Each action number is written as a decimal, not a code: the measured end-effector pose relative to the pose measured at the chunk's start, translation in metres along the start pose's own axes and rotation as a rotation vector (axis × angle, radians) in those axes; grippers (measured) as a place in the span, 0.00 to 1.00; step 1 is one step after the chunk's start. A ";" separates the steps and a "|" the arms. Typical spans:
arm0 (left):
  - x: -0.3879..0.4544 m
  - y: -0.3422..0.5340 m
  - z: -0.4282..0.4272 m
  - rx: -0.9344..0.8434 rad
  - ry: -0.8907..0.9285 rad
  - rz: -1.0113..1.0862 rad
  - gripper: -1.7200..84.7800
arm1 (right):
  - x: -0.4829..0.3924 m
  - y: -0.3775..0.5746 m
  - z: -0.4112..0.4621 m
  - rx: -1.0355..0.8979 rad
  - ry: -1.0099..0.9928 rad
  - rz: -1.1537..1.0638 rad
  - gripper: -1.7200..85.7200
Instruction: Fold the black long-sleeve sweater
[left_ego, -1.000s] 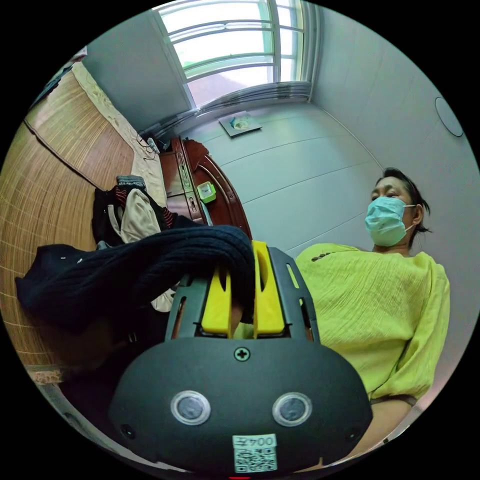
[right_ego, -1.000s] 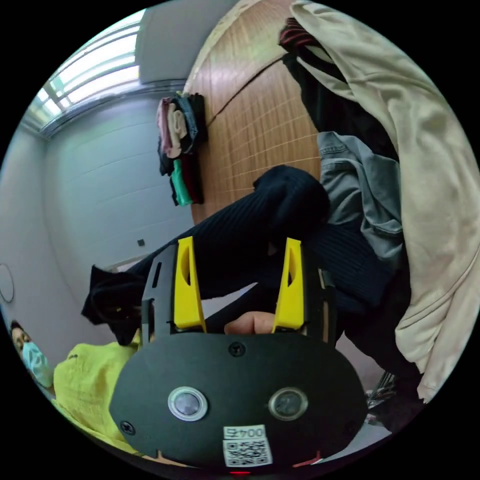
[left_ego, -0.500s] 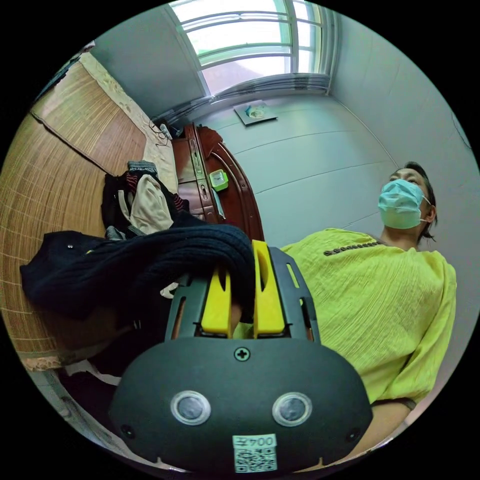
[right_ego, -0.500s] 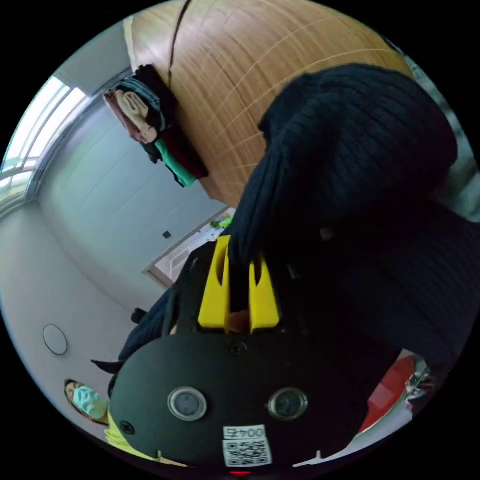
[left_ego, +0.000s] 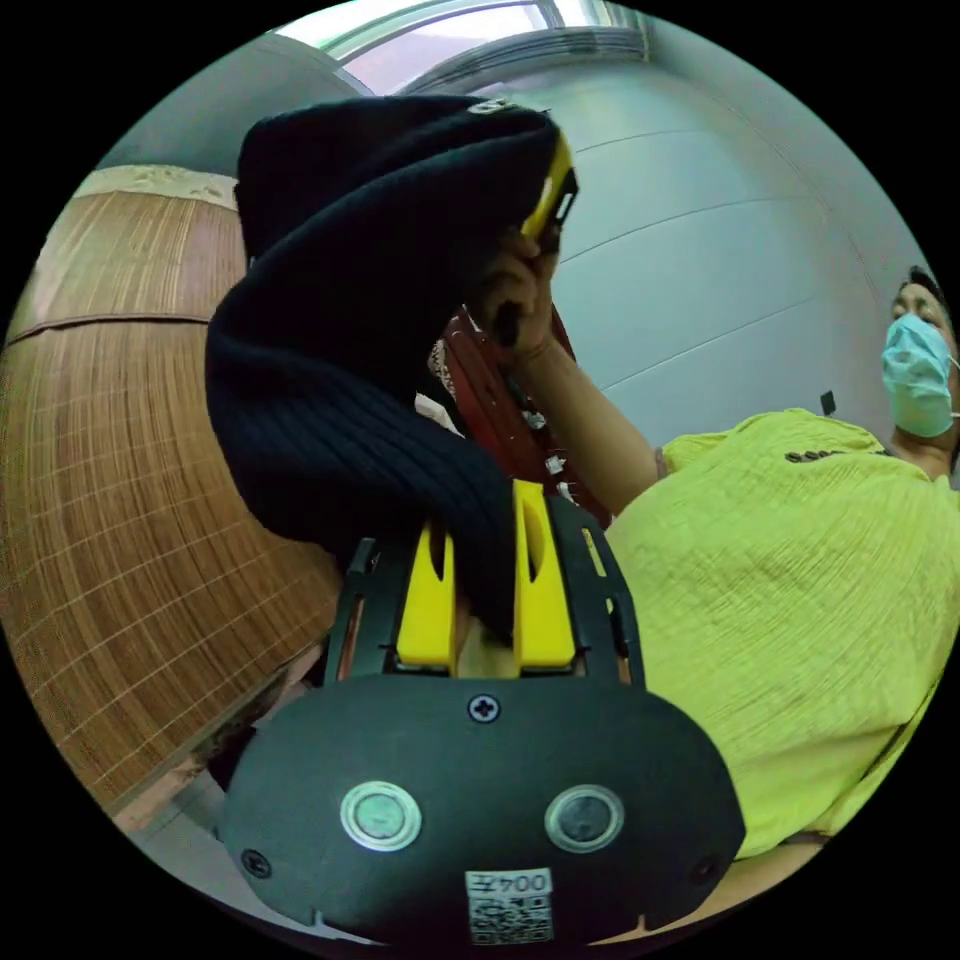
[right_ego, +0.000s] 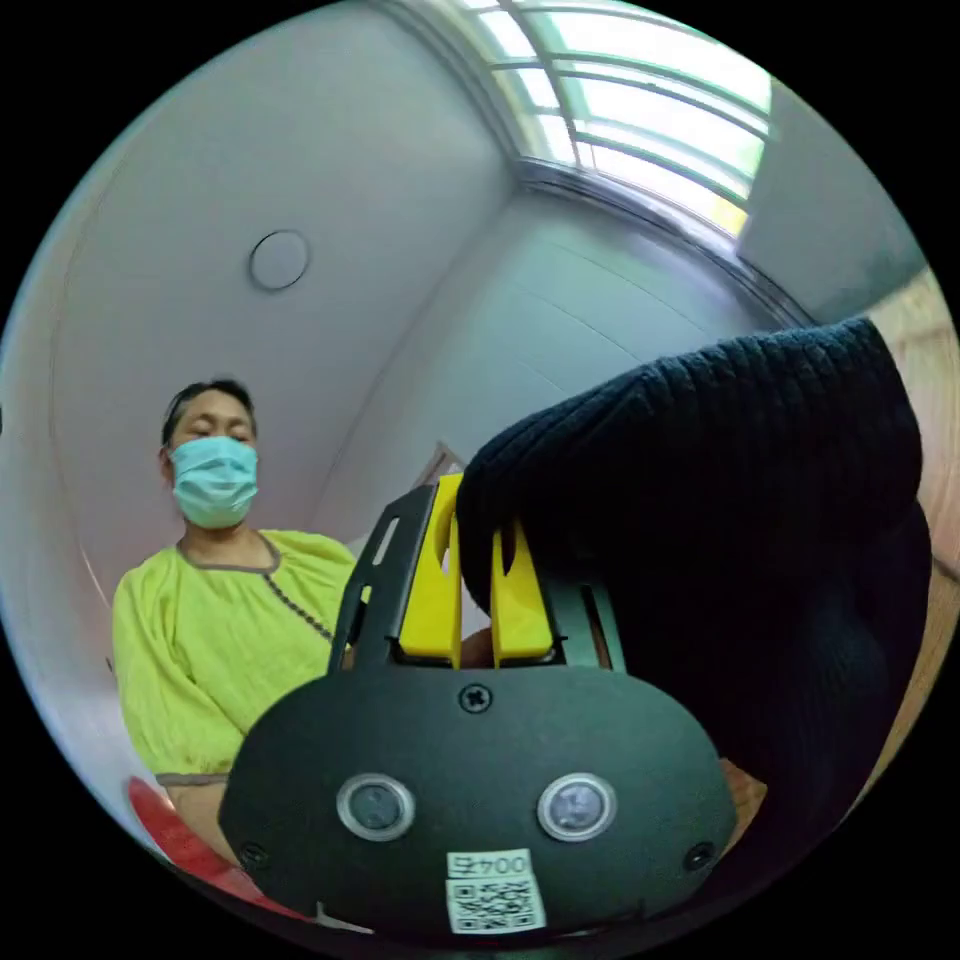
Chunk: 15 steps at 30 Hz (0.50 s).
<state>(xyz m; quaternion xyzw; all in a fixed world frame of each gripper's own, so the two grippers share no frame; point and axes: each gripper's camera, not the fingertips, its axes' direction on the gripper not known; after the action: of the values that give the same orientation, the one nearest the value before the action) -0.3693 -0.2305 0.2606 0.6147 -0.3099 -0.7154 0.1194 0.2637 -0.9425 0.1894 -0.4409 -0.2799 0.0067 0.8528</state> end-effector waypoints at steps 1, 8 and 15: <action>0.000 0.002 -0.005 0.003 -0.015 0.017 0.16 | -0.031 -0.010 -0.002 0.007 0.006 -0.085 0.06; 0.008 0.045 -0.116 0.215 -0.224 0.170 0.24 | -0.177 -0.042 0.020 -0.077 -0.010 -0.481 0.06; 0.009 0.073 -0.195 0.312 -0.312 0.255 0.28 | -0.233 -0.030 0.071 -0.141 -0.030 -0.648 0.07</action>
<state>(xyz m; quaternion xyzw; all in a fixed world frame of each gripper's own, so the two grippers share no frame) -0.2004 -0.3501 0.2866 0.4637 -0.5063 -0.7243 0.0628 0.0255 -0.9681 0.1345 -0.3869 -0.4178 -0.2778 0.7737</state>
